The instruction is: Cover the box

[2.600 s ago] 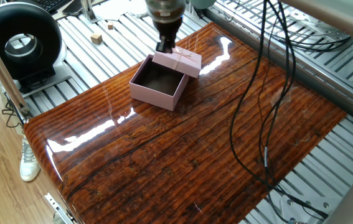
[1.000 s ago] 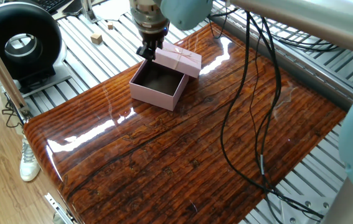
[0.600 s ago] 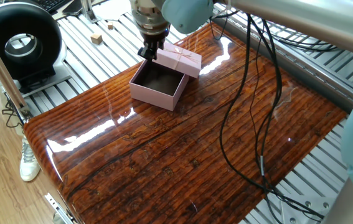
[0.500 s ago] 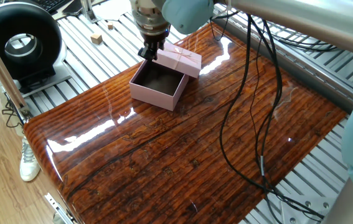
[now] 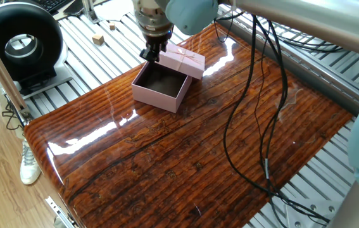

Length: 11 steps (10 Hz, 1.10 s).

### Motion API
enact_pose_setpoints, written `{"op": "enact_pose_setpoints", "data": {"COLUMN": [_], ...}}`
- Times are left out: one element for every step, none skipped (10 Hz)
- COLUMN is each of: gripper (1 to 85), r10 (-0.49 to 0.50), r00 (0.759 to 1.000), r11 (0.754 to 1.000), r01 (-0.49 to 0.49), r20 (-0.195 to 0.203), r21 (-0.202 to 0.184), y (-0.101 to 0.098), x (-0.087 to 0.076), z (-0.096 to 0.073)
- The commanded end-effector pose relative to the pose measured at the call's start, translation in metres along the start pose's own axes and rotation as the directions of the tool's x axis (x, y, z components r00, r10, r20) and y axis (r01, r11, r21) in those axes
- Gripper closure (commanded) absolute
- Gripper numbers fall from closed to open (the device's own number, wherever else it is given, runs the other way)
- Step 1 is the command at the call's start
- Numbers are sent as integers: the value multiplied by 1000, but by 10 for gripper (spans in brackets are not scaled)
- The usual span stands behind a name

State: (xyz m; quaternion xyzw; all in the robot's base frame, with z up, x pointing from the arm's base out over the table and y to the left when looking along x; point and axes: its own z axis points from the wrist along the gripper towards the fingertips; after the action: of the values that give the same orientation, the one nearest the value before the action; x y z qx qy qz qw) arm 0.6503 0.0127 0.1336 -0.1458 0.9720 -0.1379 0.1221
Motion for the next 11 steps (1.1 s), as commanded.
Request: {"op": "enact_pose_setpoints", "data": {"gripper": [500,513,530,553,553,543,540,530,520,500,500], "r10": [-21,-50,-68,-106,-138,-145,-148,-137,-117,-97,-87], "r00": [1000,998,993,984,980,980,980,983,990,993,995], "r11": [1000,998,996,992,989,989,989,991,993,995,996], "r01": [21,51,74,114,144,147,148,137,115,95,86], "r20": [-7,-35,-98,-141,-147,-138,-134,-120,-84,-61,-52], "r21": [6,37,54,51,27,4,-8,-14,-28,-32,-30], "y": [-3,-12,-18,-19,-14,-8,-5,-3,3,5,6], "x": [2,9,24,35,37,35,35,31,23,16,11], "z": [0,-1,-2,-3,-3,-3,-3,-2,-1,0,6]}}
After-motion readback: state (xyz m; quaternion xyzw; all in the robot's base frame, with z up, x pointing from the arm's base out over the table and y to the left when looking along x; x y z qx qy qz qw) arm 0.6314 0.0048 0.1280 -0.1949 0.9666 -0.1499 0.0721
